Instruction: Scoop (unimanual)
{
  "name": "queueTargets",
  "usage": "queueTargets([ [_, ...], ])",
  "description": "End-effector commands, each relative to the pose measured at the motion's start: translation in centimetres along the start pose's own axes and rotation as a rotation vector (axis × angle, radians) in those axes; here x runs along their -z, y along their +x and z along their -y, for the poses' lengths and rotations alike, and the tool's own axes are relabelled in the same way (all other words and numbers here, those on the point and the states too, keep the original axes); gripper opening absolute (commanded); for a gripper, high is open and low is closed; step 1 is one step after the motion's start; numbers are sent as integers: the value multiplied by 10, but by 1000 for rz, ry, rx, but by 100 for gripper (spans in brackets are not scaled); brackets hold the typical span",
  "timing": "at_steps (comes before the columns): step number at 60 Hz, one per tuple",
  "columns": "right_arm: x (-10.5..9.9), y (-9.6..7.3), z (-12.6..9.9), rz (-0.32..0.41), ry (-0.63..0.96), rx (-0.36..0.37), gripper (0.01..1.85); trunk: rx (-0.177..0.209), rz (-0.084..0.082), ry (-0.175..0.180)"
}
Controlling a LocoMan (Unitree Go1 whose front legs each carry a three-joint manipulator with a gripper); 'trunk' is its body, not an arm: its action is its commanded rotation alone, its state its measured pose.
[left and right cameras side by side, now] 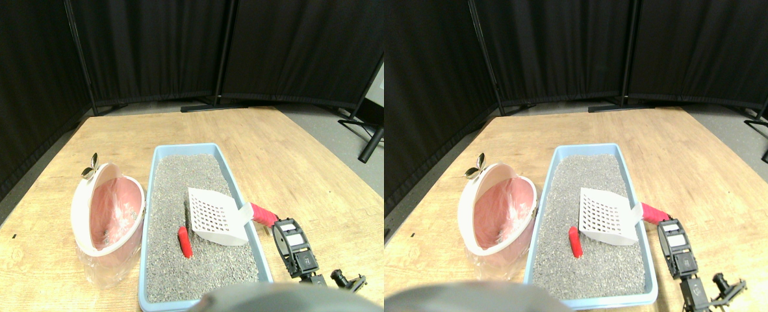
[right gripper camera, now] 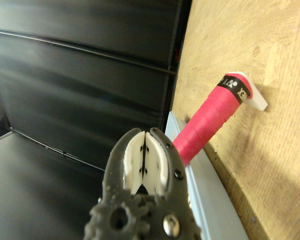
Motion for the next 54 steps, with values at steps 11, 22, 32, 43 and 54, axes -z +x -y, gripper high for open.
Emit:
queueTargets([
  [11,-9,0,0,62,11,3,42,2,0,-5],
  [22,-8,1,3,92,43,-7,42,9,0,-3],
  [32,-7,1,7,169,116,-40,53,14,0,-5],
  [43,1,3,13,138,181,-54,67,14,0,-5],
  [54,17,7,16,62,244,-52,71,30,-7,-13],
])
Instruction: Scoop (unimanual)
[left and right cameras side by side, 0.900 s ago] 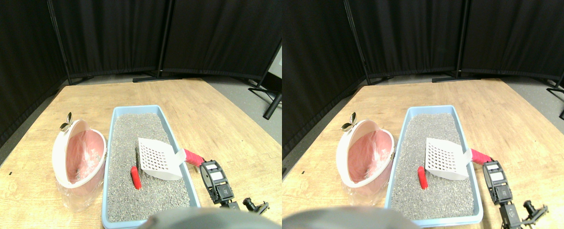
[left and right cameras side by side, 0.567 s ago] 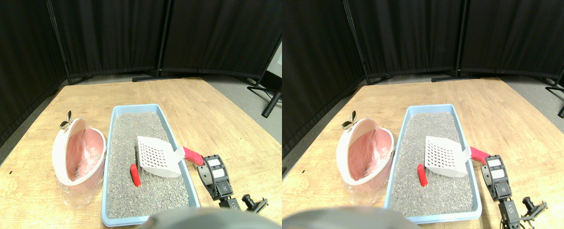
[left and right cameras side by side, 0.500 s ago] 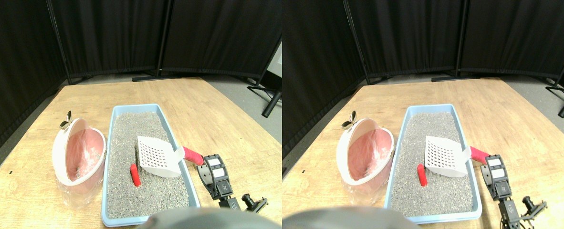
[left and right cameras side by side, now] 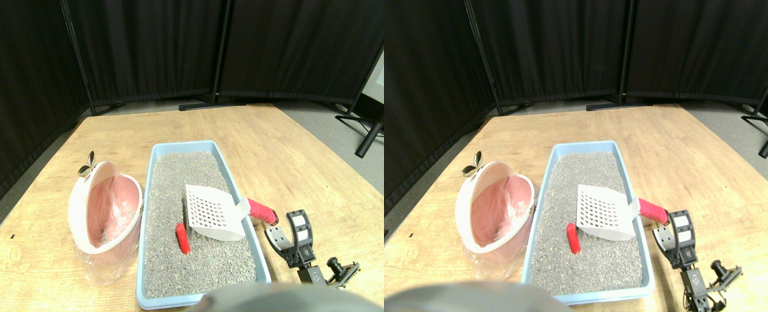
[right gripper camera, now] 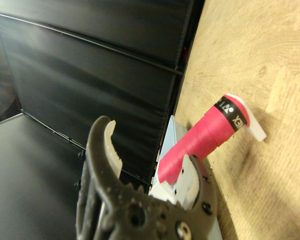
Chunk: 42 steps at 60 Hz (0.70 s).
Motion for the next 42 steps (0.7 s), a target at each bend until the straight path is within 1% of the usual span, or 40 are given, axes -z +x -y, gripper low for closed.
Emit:
queueTargets([
  [1,0,3,1,13,27,-3,71,11,-4,-24],
  [3,3,4,2,6,25,0,71,11,-4,-24],
  [4,4,4,3,2,26,6,71,9,-7,-26],
  [7,8,4,4,-3,29,16,71,6,-5,-25],
  [11,13,5,5,-21,43,23,71,2,-9,-28],
  [13,14,6,5,-23,46,12,70,1,-10,-30],
  [16,17,6,5,-30,47,18,69,-2,-10,-33],
  [19,19,9,4,-54,38,18,69,-6,-12,-37],
  [21,20,10,4,-58,42,15,69,-6,-12,-37],
  [22,21,12,4,-79,46,20,70,-8,-15,-38],
  [25,22,14,4,-99,51,30,72,-10,-15,-40],
  [27,24,16,4,-87,55,19,71,-10,-15,-40],
  [29,23,17,3,-108,45,37,73,-12,-15,-41],
  [34,25,21,4,-118,43,38,73,-12,-15,-41],
  [35,25,21,4,-118,43,38,73,-16,-18,-45],
  [36,26,22,4,-136,40,47,73,-16,-18,-45],
  [39,27,24,4,-130,53,35,74,-17,-19,-46],
  [41,26,26,5,-153,47,48,74,-19,-19,-48],
  [42,26,26,5,-153,47,48,74,-19,-19,-48],
])
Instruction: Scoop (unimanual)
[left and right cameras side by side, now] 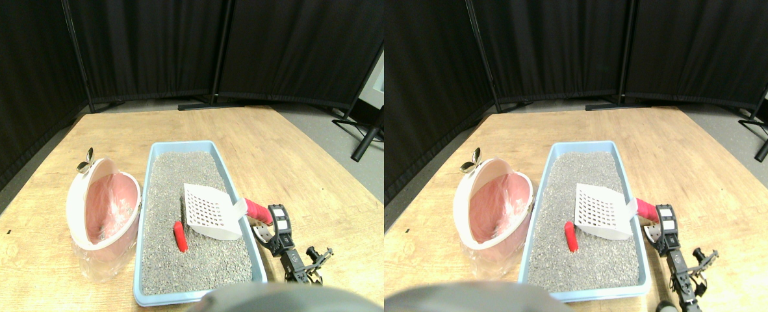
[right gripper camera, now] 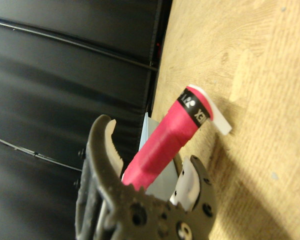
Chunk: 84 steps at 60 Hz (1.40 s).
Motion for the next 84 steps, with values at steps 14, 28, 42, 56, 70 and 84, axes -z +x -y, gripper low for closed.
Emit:
queueTargets([
  [14,-8,18,2,14,27,9,78,-19,-26,-29],
  [28,-7,26,1,-24,51,18,80,-24,-32,-34],
  [42,-4,31,3,-74,84,34,82,-27,-34,-38],
  [56,1,33,5,-111,123,29,82,-29,-33,-41],
  [70,-2,40,2,-142,115,48,82,-32,-35,-43],
  [84,0,48,-2,-169,121,62,85,-37,-36,-47],
])
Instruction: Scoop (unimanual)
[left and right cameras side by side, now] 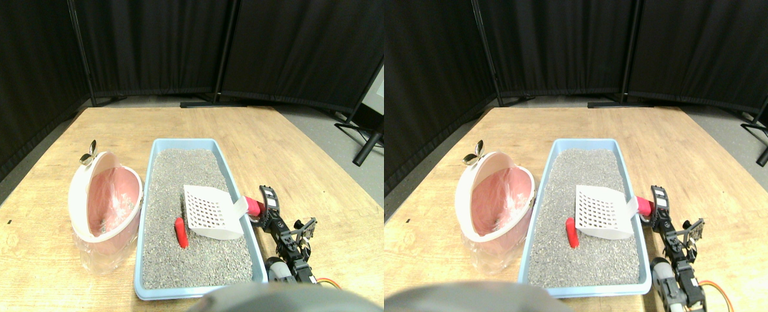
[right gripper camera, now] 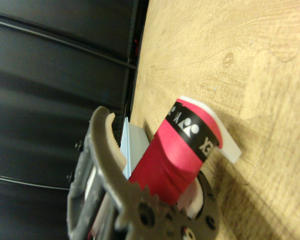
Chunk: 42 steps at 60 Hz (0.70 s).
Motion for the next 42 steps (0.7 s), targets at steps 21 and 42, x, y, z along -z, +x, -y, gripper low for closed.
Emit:
queueTargets([
  [21,-6,14,-8,29,23,-19,84,-31,-25,-33],
  [42,-9,20,-9,96,-29,-143,5,-31,-23,-34],
])
